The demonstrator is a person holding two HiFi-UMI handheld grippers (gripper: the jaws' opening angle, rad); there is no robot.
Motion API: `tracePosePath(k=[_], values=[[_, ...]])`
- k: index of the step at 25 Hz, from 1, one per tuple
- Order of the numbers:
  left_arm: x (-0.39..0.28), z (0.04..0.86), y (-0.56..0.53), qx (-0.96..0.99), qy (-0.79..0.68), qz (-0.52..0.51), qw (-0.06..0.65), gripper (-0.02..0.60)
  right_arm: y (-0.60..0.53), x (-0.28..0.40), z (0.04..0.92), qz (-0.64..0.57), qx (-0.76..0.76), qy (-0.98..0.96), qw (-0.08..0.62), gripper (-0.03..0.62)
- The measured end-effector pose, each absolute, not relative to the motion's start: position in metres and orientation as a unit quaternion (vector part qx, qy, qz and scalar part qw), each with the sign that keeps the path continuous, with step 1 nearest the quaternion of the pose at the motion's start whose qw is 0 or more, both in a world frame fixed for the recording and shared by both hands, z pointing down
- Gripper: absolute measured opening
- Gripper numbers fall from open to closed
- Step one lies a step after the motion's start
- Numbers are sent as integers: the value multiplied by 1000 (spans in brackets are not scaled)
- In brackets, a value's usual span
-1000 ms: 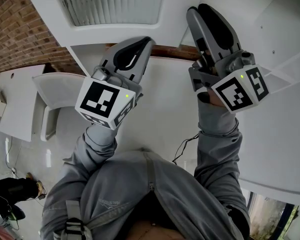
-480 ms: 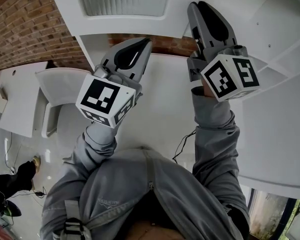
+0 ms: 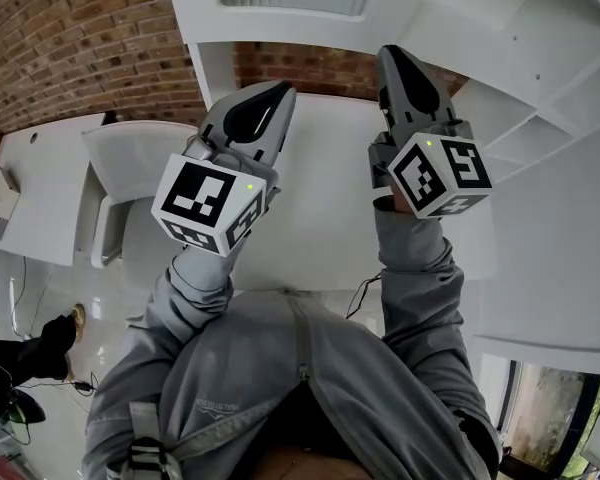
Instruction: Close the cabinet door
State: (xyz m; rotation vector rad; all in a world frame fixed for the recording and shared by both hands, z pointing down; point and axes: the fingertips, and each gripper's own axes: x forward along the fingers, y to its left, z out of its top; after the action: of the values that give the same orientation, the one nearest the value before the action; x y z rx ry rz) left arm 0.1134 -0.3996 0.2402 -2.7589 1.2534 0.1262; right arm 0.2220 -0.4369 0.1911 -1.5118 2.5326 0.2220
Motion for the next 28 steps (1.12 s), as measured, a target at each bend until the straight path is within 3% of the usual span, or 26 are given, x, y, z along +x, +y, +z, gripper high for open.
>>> tracePosePath(k=[28], values=[[-46, 291, -278, -894, 445, 21, 44, 6, -270, 58, 286, 46, -585, 808, 59, 26]])
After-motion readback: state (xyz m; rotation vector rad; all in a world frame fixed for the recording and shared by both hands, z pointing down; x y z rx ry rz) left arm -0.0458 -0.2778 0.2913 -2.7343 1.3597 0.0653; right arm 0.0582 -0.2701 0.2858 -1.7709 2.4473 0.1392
